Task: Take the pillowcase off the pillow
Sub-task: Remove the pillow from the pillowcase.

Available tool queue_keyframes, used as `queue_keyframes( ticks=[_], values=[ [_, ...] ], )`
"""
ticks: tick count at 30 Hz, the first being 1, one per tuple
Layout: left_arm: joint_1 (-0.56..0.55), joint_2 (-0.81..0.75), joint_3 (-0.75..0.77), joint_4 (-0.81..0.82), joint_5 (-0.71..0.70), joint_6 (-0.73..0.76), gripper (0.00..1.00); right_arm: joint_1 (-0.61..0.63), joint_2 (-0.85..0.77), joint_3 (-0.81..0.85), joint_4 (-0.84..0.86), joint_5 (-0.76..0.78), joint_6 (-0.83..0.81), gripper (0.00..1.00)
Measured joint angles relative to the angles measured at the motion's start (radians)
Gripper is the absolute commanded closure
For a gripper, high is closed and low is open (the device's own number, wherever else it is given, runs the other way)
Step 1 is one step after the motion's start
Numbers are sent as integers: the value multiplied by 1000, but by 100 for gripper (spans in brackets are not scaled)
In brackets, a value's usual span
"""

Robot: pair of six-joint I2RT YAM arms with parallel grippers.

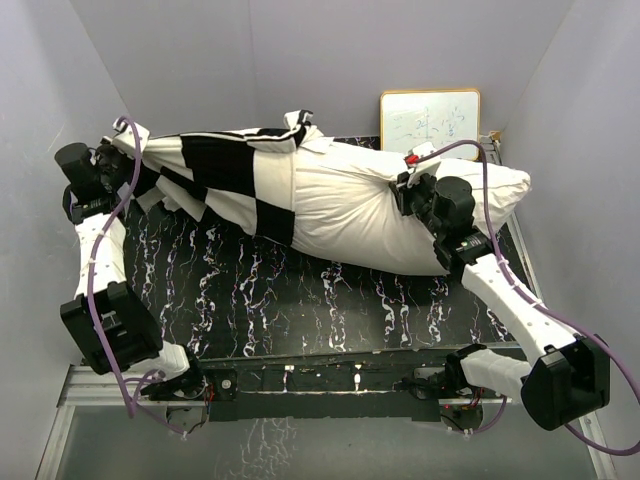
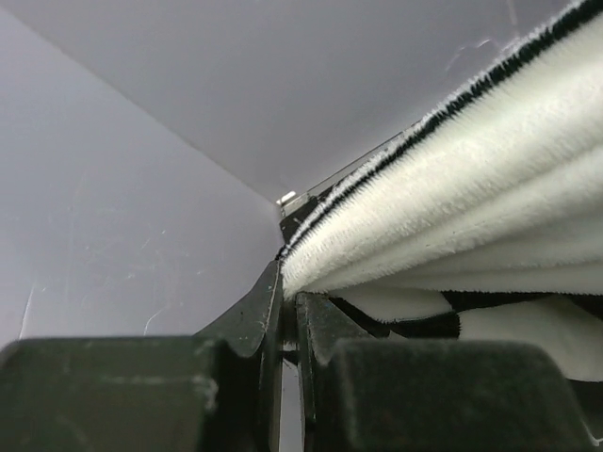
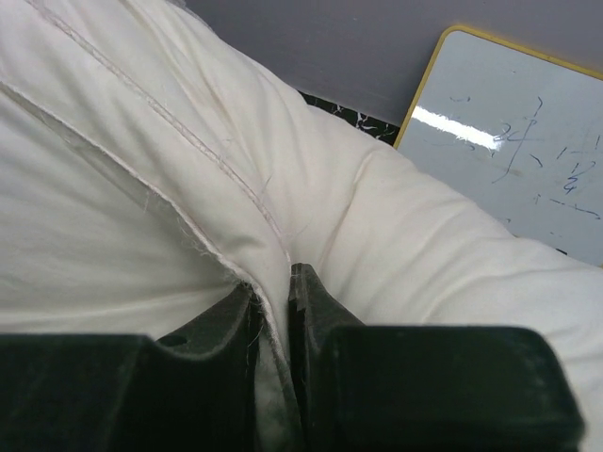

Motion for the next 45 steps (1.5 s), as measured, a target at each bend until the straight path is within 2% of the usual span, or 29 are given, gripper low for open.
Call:
queue_keyframes(
  ticks=[8,14,18,23,27,33,39,45],
  values=[
    [50,46,77,10,-108,-85,100,-83,-13,-53,40,-46,69,92],
    [92,84,128,-11,-162,-136,100,-236,-43,-68,30,-73,172,92],
    [100,126,242,-65,-179,-226,100,-302,-44,-40,-5,-70,225,92],
    [100,151,403,-113,-191,-371,100,-310,-37,53,-100,-83,257,92],
    [99,150,494,-137,-134,-498,100,-310,-37,116,-175,-141,270,92],
    [72,138,522,-166,-55,-640,100,-309,-38,198,-266,-298,301,92],
    [40,137,609,-177,12,-771,100,-308,-51,261,-311,-455,405,92],
    [-60,80,611,-164,8,-800,100,-304,-52,319,-381,-500,504,92]
  ],
)
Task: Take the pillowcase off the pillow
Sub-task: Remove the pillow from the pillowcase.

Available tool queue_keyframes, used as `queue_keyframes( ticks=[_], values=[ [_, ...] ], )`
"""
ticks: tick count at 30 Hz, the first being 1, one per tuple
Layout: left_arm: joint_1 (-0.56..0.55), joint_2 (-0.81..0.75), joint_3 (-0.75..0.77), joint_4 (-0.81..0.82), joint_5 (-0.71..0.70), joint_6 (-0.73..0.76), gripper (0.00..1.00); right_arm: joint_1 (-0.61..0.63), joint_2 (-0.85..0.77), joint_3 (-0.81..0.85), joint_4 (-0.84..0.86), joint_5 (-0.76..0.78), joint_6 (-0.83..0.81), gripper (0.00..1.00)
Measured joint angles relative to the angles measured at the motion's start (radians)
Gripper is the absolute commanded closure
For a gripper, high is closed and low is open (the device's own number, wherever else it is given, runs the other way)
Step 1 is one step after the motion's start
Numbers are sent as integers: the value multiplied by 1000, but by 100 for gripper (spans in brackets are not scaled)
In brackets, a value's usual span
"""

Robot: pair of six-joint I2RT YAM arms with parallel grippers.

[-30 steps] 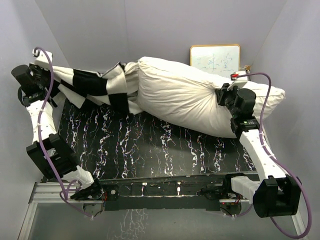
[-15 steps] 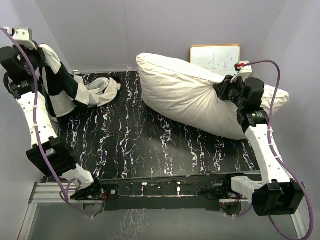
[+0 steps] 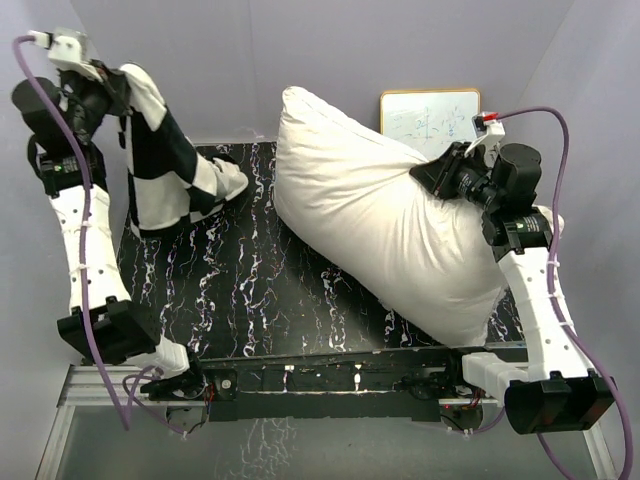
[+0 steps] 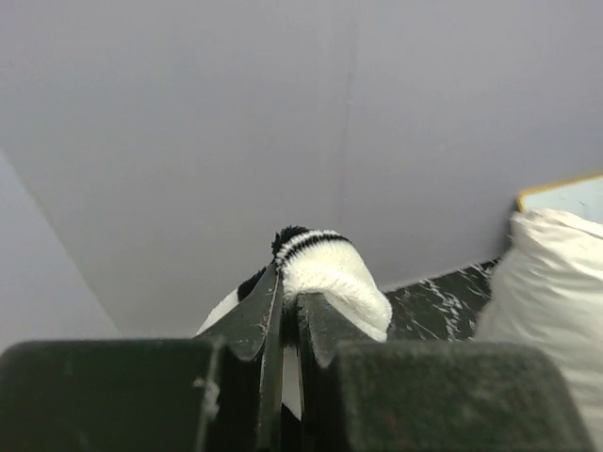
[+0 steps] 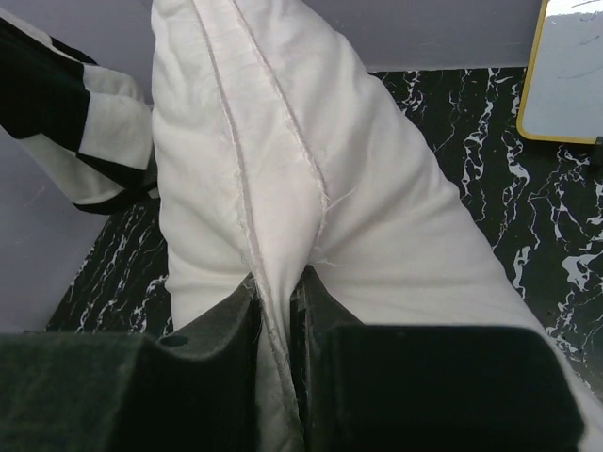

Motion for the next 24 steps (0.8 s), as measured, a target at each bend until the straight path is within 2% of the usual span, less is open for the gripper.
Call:
queue_keyframes(
  ticks=[2,3,5,6,8,9,14,17,18,22,24],
  values=[
    [-60,-35,-61,6,-16,28,100,2,16,14,-15,3,12,92],
    [-90,-51,-104,10,-27,47,88,3,35,20,-16,5,13,92],
    [-146,-71,-196,17,-45,87,43,4,91,24,-15,11,8,92],
    [-174,-73,-248,16,-48,112,27,5,126,24,-11,18,4,91],
    [-220,-55,-340,-7,-46,153,14,13,189,0,17,43,-10,82],
    [-241,-36,-376,-26,-43,167,5,18,219,-26,44,67,-22,73],
    [-301,72,-419,-150,-35,231,3,75,292,-74,136,217,-101,37],
    [-309,113,-350,-265,-35,299,3,100,291,-60,144,304,-139,6],
    [-309,122,-315,-298,-40,325,3,106,289,-52,143,333,-152,2],
    [-309,145,-143,-411,-102,447,3,118,264,-24,127,450,-203,2],
    [-308,137,-107,-425,-137,488,3,121,236,-12,116,523,-227,2]
  ],
)
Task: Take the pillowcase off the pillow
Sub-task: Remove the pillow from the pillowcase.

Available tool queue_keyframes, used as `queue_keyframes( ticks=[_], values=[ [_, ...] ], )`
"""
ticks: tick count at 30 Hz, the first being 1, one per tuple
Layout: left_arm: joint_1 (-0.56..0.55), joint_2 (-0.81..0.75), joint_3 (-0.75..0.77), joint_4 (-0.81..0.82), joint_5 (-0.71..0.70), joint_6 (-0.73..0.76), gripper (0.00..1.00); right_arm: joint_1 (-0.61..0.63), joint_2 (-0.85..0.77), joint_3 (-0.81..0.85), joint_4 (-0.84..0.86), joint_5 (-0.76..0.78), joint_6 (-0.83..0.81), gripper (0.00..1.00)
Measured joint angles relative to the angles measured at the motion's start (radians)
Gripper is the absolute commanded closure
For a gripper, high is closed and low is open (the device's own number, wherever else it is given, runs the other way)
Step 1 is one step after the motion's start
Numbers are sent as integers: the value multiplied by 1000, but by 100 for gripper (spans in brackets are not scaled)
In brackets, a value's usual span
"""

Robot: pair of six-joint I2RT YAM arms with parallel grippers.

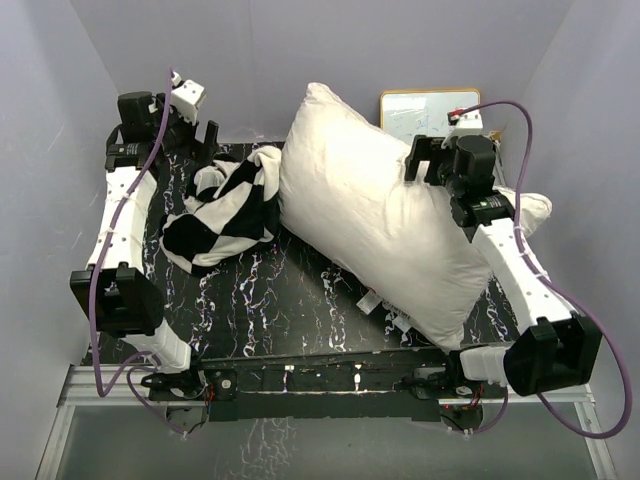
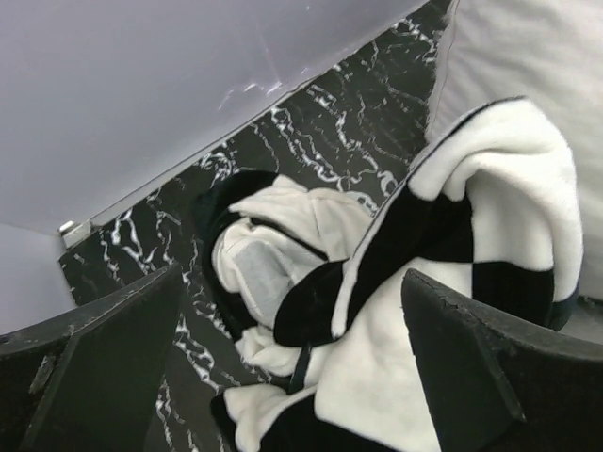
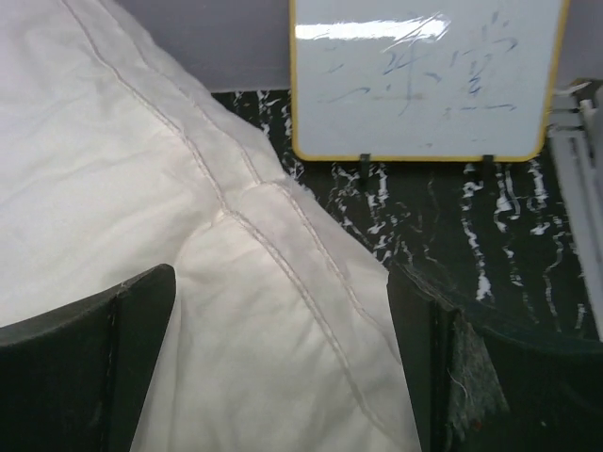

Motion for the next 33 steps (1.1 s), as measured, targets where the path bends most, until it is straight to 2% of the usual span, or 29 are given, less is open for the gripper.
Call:
queue_keyframes(
  ticks=[3,6,9,12,16,20,24,25,29,33],
  values=[
    [3,-39,-48,3,-21,33,3,4,-62,3,0,107,-33,2],
    [6,-99,-197,12,-14,27,3,4,-143,-8,12,151,-51,2],
    [6,-124,-346,20,-1,-10,3,4,-232,-52,34,92,-53,2],
    [6,-122,-434,29,7,-47,3,32,-288,-101,41,-8,-54,3],
    [6,-122,-461,46,11,-78,3,76,-229,-107,26,-59,-59,3],
    [6,-125,-480,88,10,-89,3,76,-108,-134,8,-32,-63,5],
    [6,-150,-562,136,-6,-101,3,74,27,-155,24,-15,-67,6],
    [7,-161,-591,154,-18,-109,3,74,44,-158,38,-15,-65,2],
    [22,-196,-697,253,-61,-166,3,74,27,-226,166,-15,-35,2],
    [64,-206,-767,377,-102,-245,3,77,-193,-468,412,14,-3,1]
  ],
)
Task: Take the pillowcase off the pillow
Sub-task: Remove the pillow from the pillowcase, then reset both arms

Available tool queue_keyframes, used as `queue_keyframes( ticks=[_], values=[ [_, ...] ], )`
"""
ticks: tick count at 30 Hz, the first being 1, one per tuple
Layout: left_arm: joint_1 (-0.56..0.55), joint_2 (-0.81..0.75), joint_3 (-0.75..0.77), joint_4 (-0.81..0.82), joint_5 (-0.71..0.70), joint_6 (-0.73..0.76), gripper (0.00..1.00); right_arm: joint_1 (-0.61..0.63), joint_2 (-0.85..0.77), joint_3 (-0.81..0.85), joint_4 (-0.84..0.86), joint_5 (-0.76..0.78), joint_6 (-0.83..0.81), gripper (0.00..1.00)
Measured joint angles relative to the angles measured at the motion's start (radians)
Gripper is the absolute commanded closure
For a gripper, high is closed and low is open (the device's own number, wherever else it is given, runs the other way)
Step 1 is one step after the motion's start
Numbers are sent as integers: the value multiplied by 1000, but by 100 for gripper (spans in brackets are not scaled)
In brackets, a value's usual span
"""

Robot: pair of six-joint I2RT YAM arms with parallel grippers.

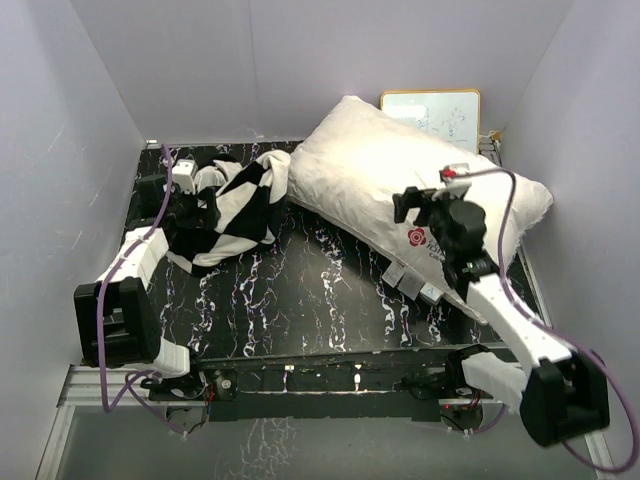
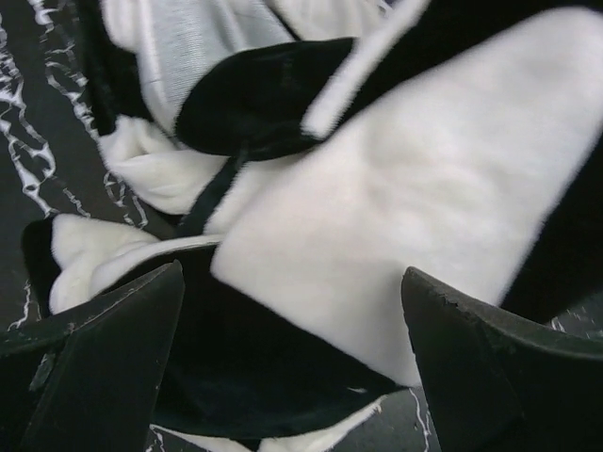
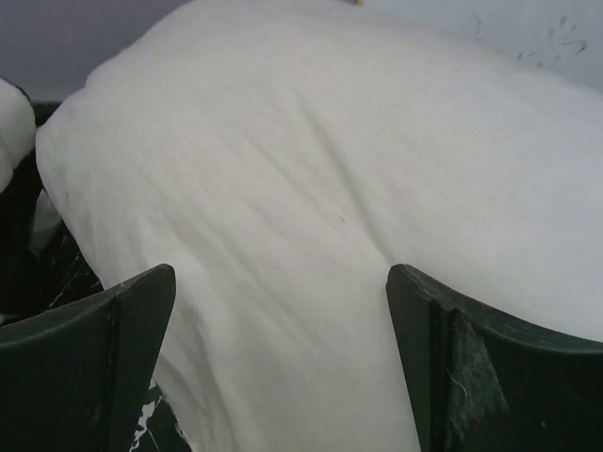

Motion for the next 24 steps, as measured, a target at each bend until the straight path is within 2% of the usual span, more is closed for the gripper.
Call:
queue_keyframes(
  ticks=[3,7,12,15,20,24],
  values=[
    [31,0,-70,114,-25,-71,3,5,-185,-192,185,81,-13,2],
    [53,-3,-246,305,-47,-143,3,5,-254,-322,297,267,-16,2],
    [51,2,-500,586,-60,-198,3,4,-243,-431,435,422,2,2],
    [51,32,-589,769,-64,-222,3,-9,-222,-474,509,474,15,2],
    [51,137,-669,1075,-71,-239,3,-62,-112,-530,704,473,41,1],
    [38,235,-771,1368,-91,-239,3,-90,43,-556,924,444,51,2]
  ],
)
